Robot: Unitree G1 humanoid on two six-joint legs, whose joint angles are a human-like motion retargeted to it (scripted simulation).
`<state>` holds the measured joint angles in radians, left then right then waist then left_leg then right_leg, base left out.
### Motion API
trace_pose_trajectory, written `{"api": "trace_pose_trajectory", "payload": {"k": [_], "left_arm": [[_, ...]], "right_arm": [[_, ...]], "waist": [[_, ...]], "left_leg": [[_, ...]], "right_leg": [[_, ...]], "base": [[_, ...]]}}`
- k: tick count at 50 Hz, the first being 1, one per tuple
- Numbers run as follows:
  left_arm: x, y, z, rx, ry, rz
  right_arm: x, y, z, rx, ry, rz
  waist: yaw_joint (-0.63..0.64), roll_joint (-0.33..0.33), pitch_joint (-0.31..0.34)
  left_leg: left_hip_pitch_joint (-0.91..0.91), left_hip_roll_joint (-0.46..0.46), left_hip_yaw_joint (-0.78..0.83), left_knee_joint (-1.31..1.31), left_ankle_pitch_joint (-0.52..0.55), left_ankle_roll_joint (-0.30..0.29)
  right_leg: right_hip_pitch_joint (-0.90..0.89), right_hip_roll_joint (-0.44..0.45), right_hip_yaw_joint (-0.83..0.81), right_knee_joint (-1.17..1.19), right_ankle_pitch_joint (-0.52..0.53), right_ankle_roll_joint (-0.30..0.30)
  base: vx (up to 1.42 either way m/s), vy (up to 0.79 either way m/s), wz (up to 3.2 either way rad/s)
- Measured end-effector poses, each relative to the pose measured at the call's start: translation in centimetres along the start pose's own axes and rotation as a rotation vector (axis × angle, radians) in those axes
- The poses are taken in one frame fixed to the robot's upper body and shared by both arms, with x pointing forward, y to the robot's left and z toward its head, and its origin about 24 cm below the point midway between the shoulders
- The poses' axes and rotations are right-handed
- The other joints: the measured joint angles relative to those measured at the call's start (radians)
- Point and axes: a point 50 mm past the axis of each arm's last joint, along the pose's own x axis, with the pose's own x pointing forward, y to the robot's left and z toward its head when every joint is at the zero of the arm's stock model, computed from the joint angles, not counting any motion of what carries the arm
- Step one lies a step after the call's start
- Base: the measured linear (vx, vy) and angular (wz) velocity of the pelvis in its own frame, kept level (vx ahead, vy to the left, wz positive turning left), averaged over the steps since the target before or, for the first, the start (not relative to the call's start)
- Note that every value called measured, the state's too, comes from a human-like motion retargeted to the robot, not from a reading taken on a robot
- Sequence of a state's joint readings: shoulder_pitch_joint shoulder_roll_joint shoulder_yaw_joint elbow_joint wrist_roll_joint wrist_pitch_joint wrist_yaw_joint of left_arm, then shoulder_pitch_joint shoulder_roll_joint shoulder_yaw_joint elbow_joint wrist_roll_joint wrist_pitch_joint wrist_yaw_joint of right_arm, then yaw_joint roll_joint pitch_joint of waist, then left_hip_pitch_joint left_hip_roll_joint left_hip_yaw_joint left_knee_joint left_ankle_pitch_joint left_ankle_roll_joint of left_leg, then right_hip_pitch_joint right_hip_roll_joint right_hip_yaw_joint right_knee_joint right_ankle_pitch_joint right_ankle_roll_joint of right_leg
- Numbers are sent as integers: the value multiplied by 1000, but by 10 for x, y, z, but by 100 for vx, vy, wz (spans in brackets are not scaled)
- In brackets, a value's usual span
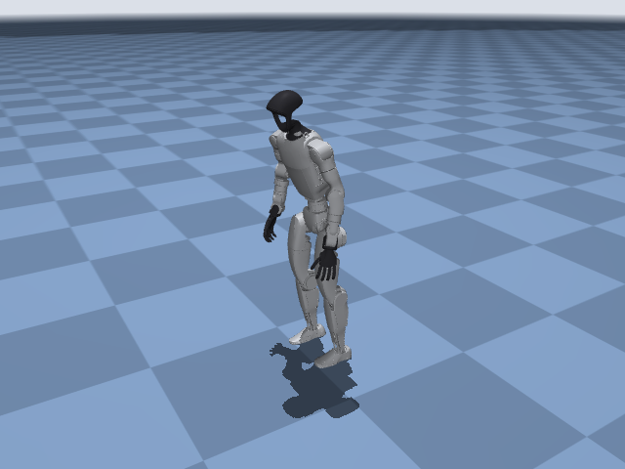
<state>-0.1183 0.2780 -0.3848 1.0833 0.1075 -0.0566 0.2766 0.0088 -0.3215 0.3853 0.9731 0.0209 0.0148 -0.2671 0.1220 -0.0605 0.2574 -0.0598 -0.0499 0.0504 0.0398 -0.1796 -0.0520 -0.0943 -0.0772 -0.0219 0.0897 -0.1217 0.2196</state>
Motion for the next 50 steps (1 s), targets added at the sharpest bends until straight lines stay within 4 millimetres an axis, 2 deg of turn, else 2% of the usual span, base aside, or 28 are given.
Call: {"api": "trace_pose_trajectory", "payload": {"k": [3, 5, 7, 9, 10, 12, 13, 15, 17, 18, 20, 21, 23, 25, 28, 31, 33, 35, 37, 38, 39, 40, 41, 42, 43, 45, 47, 50], "left_arm": [[5, 5, 21, -73, -48, -2], [8, 12, 42, -163, -104, -1], [10, 23, 70, -261, -179, 9], [10, 31, 88, -287, -234, 21], [11, 35, 95, -278, -256, 32], [12, 45, 93, -246, -253, 90], [12, 50, 85, -251, -229, 135], [8, 55, 56, -349, -137, 255], [-9, 44, 7, -468, 3, 338], [-20, 37, -19, -488, 70, 345], [-44, 21, -68, -441, 186, 268], [-55, 13, -89, -401, 240, 193], [-77, -4, -125, -364, 362, 57], [-97, -22, -152, -395, 500, -14], [-114, -37, -175, -437, 677, 44], [-112, -32, -183, -356, 772, 145], [-104, -24, -180, -286, 782, 162], [-91, -13, -172, -248, 743, 153], [-70, -1, -153, -265, 656, 151], [-57, 7, -139, -276, 601, 160], [-45, 16, -123, -277, 544, 169], [-32, 26, -106, -273, 487, 179], [-23, 34, -91, -245, 430, 197], [-16, 40, -76, -211, 372, 214], [-11, 43, -61, -164, 308, 229], [-2, 45, -30, -69, 160, 244], [2, 44, -4, -11, 22, 214], [4, 39, 18, 7, -89, 148]], "right_arm": [[6, -5, 15, -24, -23, 12], [11, -12, 32, -45, -60, 18], [16, -24, 54, -62, -109, 7], [20, -30, 66, -104, -124, 10], [22, -34, 70, -138, -123, 15], [25, -38, 79, -234, -123, 22], [25, -41, 85, -281, -138, 10], [22, -48, 102, -350, -230, -67], [8, -51, 101, -319, -350, -155], [-2, -53, 94, -276, -394, -167], [-19, -55, 67, -180, -401, -115], [-25, -54, 46, -139, -351, -66], [-34, -50, 4, -78, -220, 6], [-40, -45, -35, -58, -75, 33], [-42, -41, -70, -120, 77, 32], [-38, -42, -84, -152, 159, -2], [-35, -47, -87, -135, 187, -23], [-35, -52, -88, -85, 191, -32], [-32, -62, -81, -32, 167, -51], [-29, -66, -75, -5, 154, -62], [-24, -70, -68, 16, 146, -75], [-18, -73, -59, 34, 140, -90], [-13, -73, -54, 14, 151, -112], [-9, -73, -49, -14, 162, -134], [-6, -69, -47, -58, 171, -153], [-3, -58, -39, -103, 151, -193], [-6, -43, -33, -54, 101, -187], [-11, -24, -34, -11, 78, -122]], "waist": [[-11, 17, 79], [-25, 33, 154], [-44, 57, 234], [-43, 77, 259], [-36, 82, 261], [-20, 69, 257], [-14, 53, 248], [-26, 21, 218], [-53, -2, 156], [-64, -9, 109], [-78, -9, 1], [-78, 4, -40], [-73, 39, -92], [-67, 71, -105], [-66, 72, -110], [-68, 46, -108], [-71, 34, -90], [-69, 32, -53], [-69, 27, 3], [-70, 14, 40], [-73, 11, 82], [-77, 13, 128], [-77, 25, 159], [-78, 34, 182], [-80, 37, 185], [-90, 35, 161], [-101, 33, 96], [-111, 41, -9]], "left_leg": [[-39, 2, -7, 8, -11, 42], [-88, -1, -18, 80, -52, 104], [-199, -4, -36, 292, -152, 178], [-347, 0, -46, 543, -264, 242], [-419, 1, -46, 665, -321, 269], [-481, 1, -33, 816, -406, 296], [-483, 0, -22, 855, -442, 292], [-426, -8, -4, 818, -450, 284], [-266, -22, 0, 633, -366, 253], [-181, -28, -5, 514, -282, 236], [-37, -26, -29, 288, -27, 192], [15, -13, -46, 216, 135, 161], [106, 17, -72, 122, 422, 82], [169, 43, -72, 94, 574, 5], [166, 39, -37, 102, 506, -64], [110, 17, 5, 59, 379, -103], [84, 9, 60, 3, 308, -109], [73, 6, 130, -47, 284, -129], [56, -21, 203, -17, 211, -87], [36, -44, 232, 56, 125, -15], [-14, -40, 246, 211, 13, 88], [-78, -21, 251, 406, -111, 206], [-123, 10, 237, 563, -182, 267], [-154, 32, 223, 682, -235, 301], [-160, 39, 206, 727, -253, 282], [-129, 22, 159, 668, -229, 203], [-80, -12, 97, 486, -128, 130], [-3, -35, 10, 182, 70, 58]], "right_leg": [[-31, 0, -16, 0, -15, -37], [-57, -2, -24, 35, -56, -110], [-122, -4, -38, 170, -157, -227], [-253, 0, -44, 400, -292, -330], [-329, 1, -43, 532, -362, -366], [-413, -5, -35, 723, -461, -401], [-435, -14, -33, 797, -495, -402], [-388, -26, -22, 778, -521, -418], [-241, -52, -56, 629, -443, -390], [-162, -61, -81, 526, -363, -374], [-23, -62, -133, 325, -112, -366], [28, -49, -148, 256, 57, -384], [111, -16, -149, 174, 340, -405], [157, 25, -103, 163, 441, -384], [143, 36, -70, 143, 324, -275], [76, 15, -55, 61, 129, -147], [30, 5, -5, 7, 22, -74], [-6, 8, 79, -23, -40, -19], [-35, -9, 133, -14, 12, -9], [-52, -33, 132, 18, 59, -39], [-84, -40, 115, 113, 51, -124], [-125, -39, 91, 240, 15, -236], [-167, -26, 68, 398, -70, -310], [-197, -18, 46, 521, -140, -356], [-200, -22, 25, 578, -177, -346], [-153, -44, -26, 538, -162, -274], [-78, -60, -82, 355, -53, -206], [1, -47, -107, 104, 124, -182]], "base": [[-14, 2, 27], [-16, 3, 39], [-13, 4, 44], [-4, 1, 14], [8, 0, -2], [25, -1, -17], [45, 0, -23], [64, 5, -11], [92, 9, 19], [103, 9, 34], [105, 9, 42], [100, 9, 45], [92, 8, 46], [80, 4, 46], [64, 1, 45], [54, -1, 48], [53, -1, 58], [51, -4, 71], [42, -4, 78], [31, -4, 84], [25, -4, 86], [23, -6, 78], [25, -7, 73], [29, -9, 73], [32, -9, 90], [32, -8, 120], [27, -6, 150], [17, -5, 128]]}}
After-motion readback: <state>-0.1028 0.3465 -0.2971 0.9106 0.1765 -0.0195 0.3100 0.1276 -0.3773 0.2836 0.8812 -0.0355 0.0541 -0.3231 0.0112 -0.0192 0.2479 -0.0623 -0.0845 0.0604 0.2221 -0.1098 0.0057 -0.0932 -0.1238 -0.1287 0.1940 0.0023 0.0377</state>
